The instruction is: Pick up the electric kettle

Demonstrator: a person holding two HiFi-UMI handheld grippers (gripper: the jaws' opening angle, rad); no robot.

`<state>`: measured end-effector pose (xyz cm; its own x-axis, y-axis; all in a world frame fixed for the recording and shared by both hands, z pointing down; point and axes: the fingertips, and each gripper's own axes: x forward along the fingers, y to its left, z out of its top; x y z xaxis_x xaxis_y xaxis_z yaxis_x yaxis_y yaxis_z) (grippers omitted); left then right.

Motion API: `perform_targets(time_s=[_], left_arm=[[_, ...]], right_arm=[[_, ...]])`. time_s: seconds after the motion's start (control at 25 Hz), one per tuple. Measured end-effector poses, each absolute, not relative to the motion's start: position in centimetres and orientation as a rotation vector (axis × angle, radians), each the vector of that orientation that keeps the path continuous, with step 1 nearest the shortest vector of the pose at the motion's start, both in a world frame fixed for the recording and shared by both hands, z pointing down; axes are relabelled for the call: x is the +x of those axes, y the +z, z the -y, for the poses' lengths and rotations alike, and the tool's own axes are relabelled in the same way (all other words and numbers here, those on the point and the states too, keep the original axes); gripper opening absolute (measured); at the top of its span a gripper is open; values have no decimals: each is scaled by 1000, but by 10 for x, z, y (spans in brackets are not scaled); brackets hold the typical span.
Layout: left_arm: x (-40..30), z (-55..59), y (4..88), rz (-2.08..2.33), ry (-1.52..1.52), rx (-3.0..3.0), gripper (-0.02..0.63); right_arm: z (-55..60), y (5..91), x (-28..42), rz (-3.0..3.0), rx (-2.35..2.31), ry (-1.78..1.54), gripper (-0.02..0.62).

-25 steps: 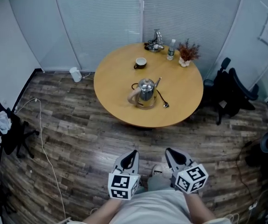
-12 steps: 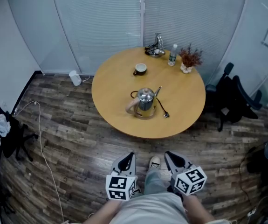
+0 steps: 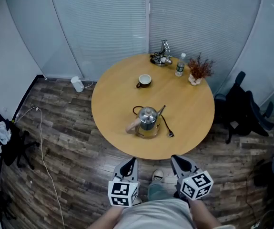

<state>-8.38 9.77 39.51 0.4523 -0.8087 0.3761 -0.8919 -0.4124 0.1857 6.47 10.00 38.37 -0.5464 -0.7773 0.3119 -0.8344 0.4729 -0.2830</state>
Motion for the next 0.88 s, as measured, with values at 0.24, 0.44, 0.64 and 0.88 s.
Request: perform_targets(time_s=[0.24,0.44,0.64,0.88], left_arm=[[-68,-51,390,1473,311,2336,3],[-59,-19,389,1517,295,2308,3],[-48,5,386,1556,264,2295,3],[-45,15,381,1598,248,2290,3]], right_arm=[[-49,379,79,2595,1379,604,32],[-11,374,89,2622,1333,583,32],[17,373,100,2648,1283,568,32],[34,375,107,2656,1274,576,32]])
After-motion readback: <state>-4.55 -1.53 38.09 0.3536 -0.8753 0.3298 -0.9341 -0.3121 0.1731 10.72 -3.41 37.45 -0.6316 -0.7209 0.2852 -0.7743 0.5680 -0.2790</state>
